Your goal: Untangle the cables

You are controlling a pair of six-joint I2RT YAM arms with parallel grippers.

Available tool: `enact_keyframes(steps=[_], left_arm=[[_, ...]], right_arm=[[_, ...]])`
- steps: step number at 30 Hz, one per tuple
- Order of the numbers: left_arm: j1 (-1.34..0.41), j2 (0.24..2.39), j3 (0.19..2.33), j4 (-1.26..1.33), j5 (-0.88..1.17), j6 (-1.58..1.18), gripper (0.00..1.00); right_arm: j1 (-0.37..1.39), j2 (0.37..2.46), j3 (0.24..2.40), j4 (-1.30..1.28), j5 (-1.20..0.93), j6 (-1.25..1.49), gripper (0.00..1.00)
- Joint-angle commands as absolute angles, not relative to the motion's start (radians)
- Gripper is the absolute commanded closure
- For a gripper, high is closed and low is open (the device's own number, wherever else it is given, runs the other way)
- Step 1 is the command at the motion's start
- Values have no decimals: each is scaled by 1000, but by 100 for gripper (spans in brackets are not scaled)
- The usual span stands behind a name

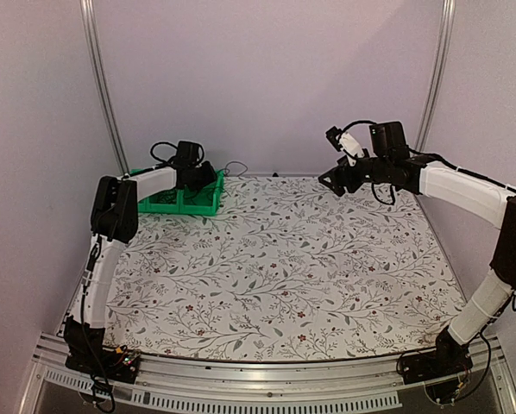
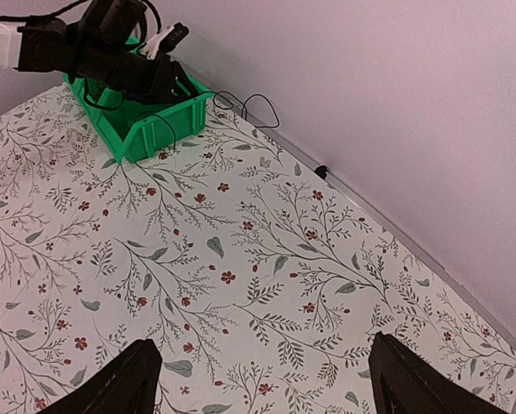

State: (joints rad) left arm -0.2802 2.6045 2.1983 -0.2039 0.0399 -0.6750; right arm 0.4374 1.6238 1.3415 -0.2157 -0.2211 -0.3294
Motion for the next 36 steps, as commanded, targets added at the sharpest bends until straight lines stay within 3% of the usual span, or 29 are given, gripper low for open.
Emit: enact_keyframes(steps=[1, 10, 23, 36], left_arm=[[-280, 2631, 2215, -200, 62, -678, 67], [-282, 2638, 2186, -103, 132, -693, 70], [-290, 2479, 1972, 45, 39, -734, 68], [-291, 2504, 1979, 77, 126, -742, 69]], right_arm=[[430, 1638, 1345, -193, -228, -324, 12], [420, 1650, 1342, -194, -232, -322, 12], [419, 1656, 1345, -192, -237, -311, 12], [419, 1662, 1344, -191, -241, -308, 12]])
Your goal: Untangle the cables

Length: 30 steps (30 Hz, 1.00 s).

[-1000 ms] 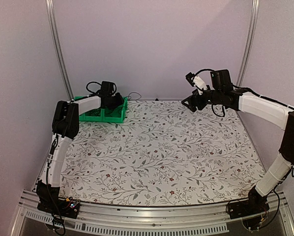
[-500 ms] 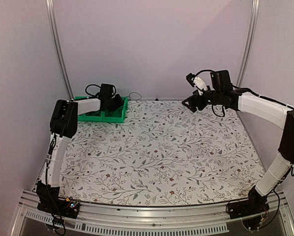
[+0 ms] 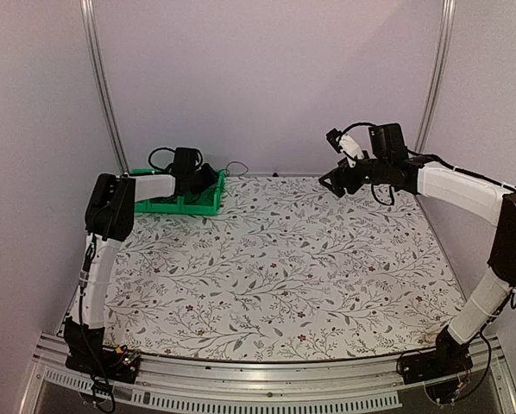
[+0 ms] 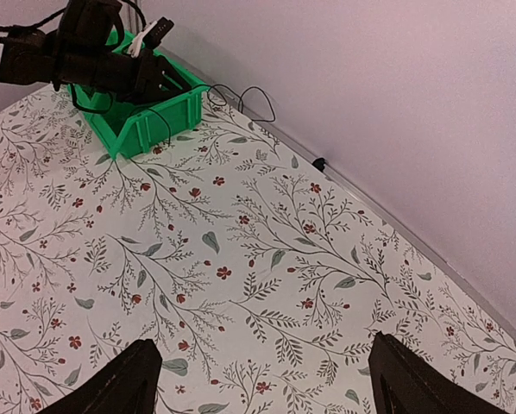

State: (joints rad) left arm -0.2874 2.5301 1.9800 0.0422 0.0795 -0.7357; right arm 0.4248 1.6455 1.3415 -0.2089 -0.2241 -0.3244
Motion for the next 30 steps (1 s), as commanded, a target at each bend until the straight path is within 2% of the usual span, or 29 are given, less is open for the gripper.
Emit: enact_keyframes(steps=[1, 13, 24, 30], left_arm=[[-289, 2513, 1984, 71, 139, -743, 69], [-275, 2580, 2022, 80, 212, -757, 81], [-257, 2609, 2064, 167, 280, -722, 100], [-247, 2508, 1953, 263, 264, -698, 100]], right_arm=[[419, 1663, 1344, -192, -241, -308, 12], [419, 1670, 1344, -195, -238, -313, 12], [419, 1684, 1354, -198, -229, -326, 12], [419, 1691, 1360, -198, -230, -333, 12]])
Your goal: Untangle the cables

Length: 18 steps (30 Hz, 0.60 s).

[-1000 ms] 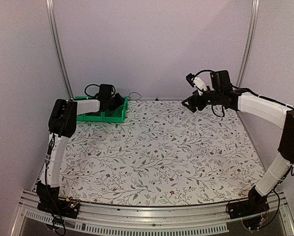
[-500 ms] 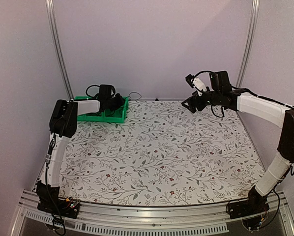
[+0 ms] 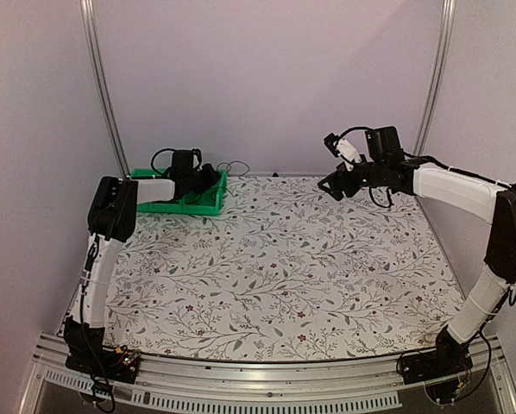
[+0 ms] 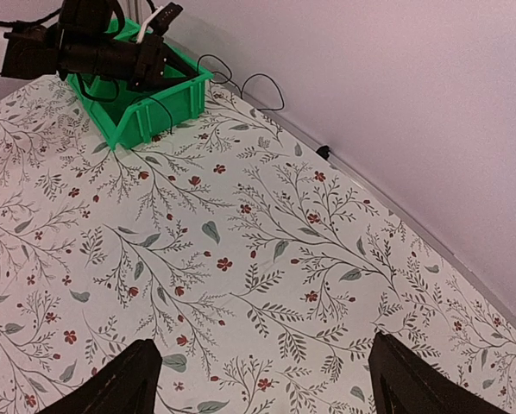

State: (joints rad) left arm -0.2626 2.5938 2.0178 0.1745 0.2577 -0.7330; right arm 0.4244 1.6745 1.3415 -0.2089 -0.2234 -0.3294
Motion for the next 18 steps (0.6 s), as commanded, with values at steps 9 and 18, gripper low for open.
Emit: enact_keyframes(steps=[9, 18], left_arm=[[-239, 2348, 1921, 314, 274, -658, 100], [-238, 2305, 2089, 295, 295, -660, 100]], right_arm=[[419, 1702, 1374, -193, -245, -333, 13], [419, 1697, 1378, -194, -258, -331, 13]])
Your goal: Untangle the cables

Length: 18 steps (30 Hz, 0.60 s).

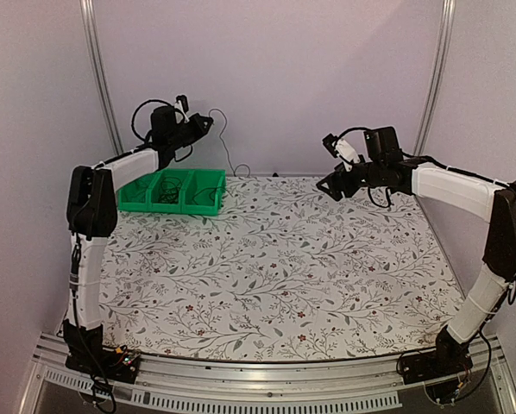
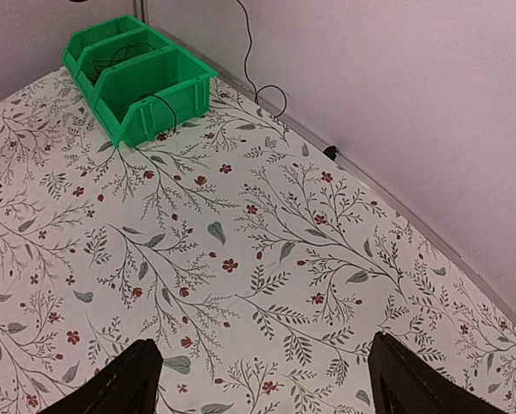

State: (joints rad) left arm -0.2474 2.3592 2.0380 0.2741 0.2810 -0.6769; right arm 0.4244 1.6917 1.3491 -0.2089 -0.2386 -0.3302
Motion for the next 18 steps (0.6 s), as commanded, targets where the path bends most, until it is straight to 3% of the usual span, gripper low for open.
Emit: enact_keyframes(steps=[1, 11, 18], left_arm=[[-239, 2293, 2093, 297, 296, -658, 100], [-241, 2124, 2043, 265, 290, -628, 100], [-241, 1992, 1882, 257, 248, -598, 100]], right_arm=[[419, 1697, 1376, -193, -260, -329, 13], [420, 1689, 1376, -196, -278, -321, 13], [424, 1692, 1375, -200, -303, -304, 13]])
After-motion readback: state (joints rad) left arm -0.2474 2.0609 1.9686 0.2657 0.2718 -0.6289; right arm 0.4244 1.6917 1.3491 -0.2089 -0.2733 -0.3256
